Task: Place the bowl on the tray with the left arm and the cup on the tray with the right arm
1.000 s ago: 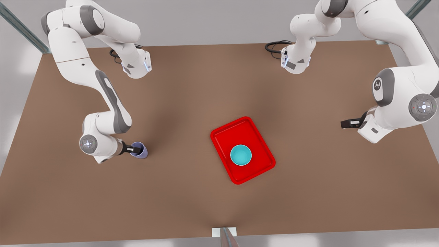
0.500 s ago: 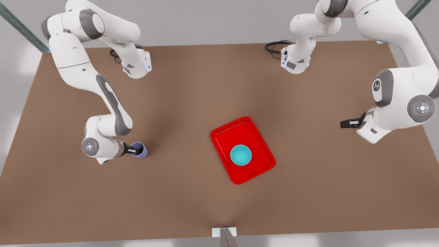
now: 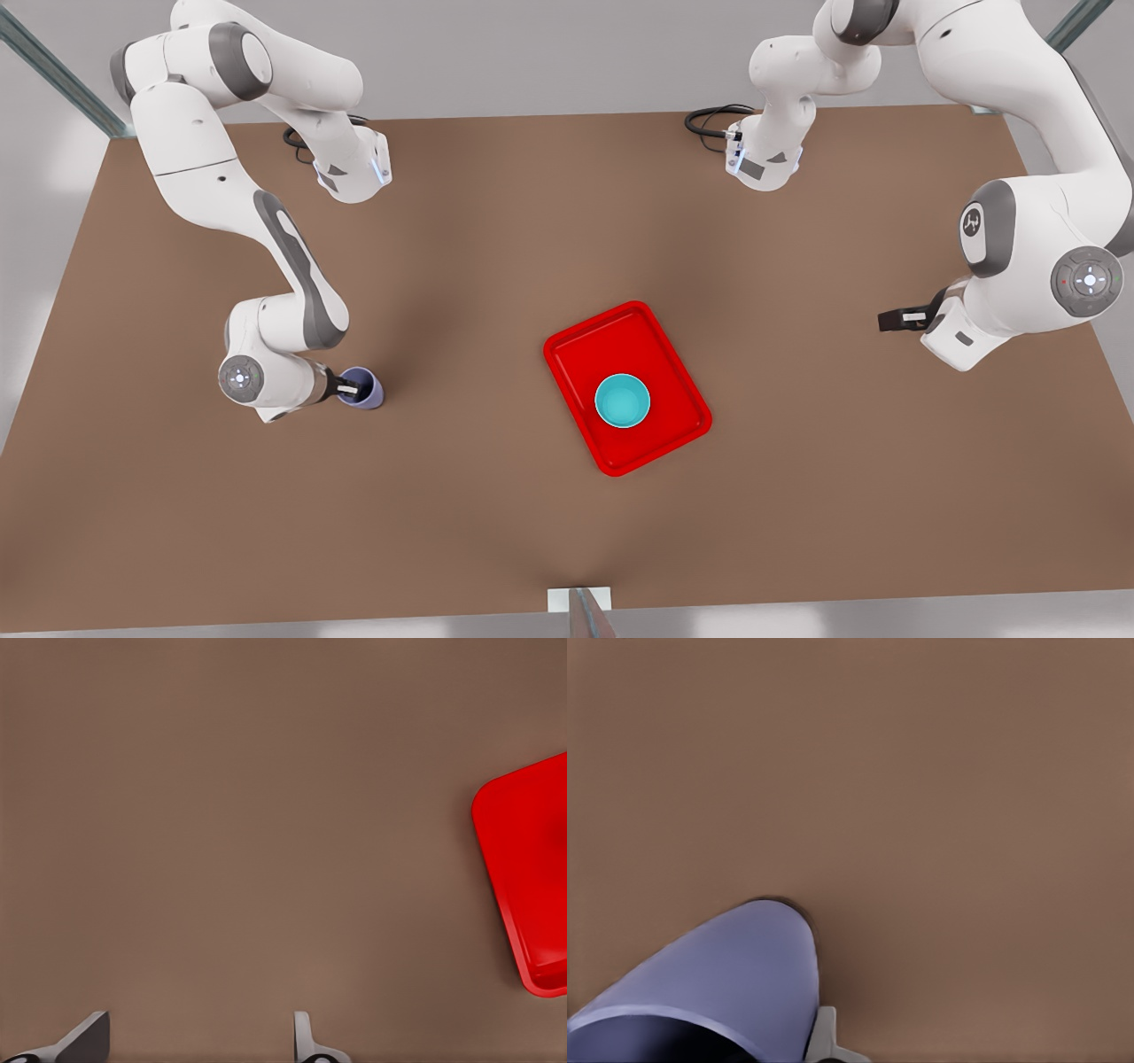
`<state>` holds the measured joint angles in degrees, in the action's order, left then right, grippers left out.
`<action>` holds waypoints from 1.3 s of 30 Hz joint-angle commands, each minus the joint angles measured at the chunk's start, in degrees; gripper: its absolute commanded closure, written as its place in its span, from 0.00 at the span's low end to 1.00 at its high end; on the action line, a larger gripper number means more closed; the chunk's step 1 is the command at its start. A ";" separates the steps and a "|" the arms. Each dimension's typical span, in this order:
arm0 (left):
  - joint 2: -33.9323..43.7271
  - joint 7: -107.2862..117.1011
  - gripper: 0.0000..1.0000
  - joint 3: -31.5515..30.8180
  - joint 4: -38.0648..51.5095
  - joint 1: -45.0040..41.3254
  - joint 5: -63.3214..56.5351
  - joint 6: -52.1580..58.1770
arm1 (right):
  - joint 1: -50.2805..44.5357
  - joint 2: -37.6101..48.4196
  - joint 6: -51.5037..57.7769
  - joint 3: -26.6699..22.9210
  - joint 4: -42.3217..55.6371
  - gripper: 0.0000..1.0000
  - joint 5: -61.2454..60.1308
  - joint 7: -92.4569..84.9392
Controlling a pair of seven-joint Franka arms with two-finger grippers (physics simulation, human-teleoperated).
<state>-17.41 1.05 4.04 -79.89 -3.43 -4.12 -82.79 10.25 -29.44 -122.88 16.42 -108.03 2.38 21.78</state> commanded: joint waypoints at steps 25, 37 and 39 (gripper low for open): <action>1.67 -6.15 0.00 2.55 2.02 0.35 1.49 0.09 | -47.43 -17.23 0.01 -4.03 37.01 0.79 2.36 47.30; 1.32 -6.06 0.00 2.55 1.93 0.35 1.49 0.00 | -54.11 -17.23 1.33 -4.03 37.45 0.79 -1.15 55.65; 1.23 -6.06 0.00 2.55 1.93 0.35 1.49 0.00 | -54.73 -17.23 1.24 -4.29 36.93 0.79 -0.89 56.35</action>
<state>-16.18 -5.01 6.59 -77.96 -3.08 -2.63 -82.83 -44.49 -46.67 -122.09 11.77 -71.37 1.61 78.09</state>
